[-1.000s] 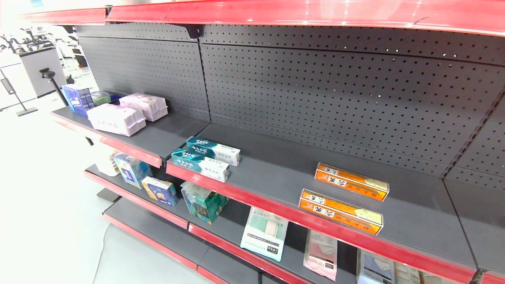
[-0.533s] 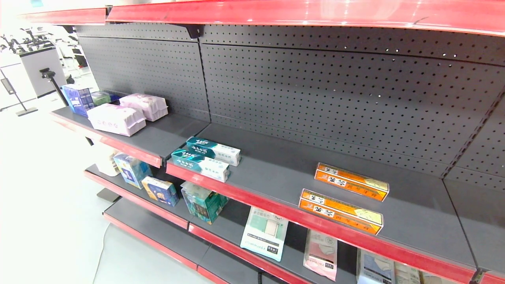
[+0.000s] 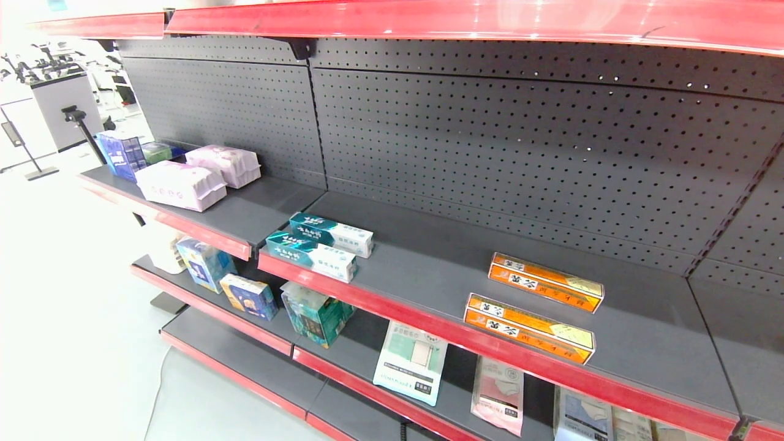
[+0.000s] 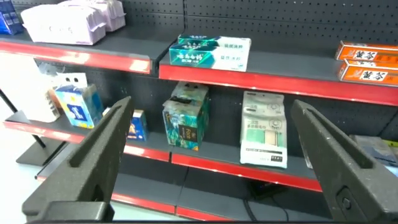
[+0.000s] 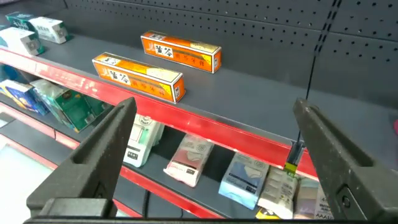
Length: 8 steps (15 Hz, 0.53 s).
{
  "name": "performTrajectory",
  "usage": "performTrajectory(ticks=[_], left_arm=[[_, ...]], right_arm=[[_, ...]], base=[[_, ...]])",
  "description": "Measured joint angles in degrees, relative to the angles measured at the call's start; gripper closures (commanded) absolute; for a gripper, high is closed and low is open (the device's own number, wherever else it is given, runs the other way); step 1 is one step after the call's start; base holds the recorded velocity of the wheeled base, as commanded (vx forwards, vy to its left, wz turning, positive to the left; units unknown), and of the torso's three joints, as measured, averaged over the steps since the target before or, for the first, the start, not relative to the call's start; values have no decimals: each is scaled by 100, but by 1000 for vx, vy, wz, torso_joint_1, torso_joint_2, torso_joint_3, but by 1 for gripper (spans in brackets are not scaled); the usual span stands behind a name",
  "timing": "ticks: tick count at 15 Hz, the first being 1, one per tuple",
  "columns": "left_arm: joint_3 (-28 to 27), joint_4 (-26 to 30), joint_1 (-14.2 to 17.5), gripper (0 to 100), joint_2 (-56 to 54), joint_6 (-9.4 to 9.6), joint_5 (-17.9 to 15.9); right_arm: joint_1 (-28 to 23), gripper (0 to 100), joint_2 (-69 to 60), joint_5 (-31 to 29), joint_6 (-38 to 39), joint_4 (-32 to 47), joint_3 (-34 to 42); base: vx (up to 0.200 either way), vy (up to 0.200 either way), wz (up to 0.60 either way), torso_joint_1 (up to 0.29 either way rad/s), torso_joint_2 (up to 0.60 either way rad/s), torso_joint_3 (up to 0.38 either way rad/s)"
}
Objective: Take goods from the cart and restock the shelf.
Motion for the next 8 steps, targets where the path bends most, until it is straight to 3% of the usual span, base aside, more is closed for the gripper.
performTrajectory(ticks=[4,8], left_arm=[[2,1,0,0,-2,5,-39],[2,0,2,0,-6,24,-316]], right_arm=[[-2,0,0,-33,18,0,2],[0,0,0,-35,16,0,2]], base=[[0,0,0,0,0,0],[0,0,-600,0,-1,0]])
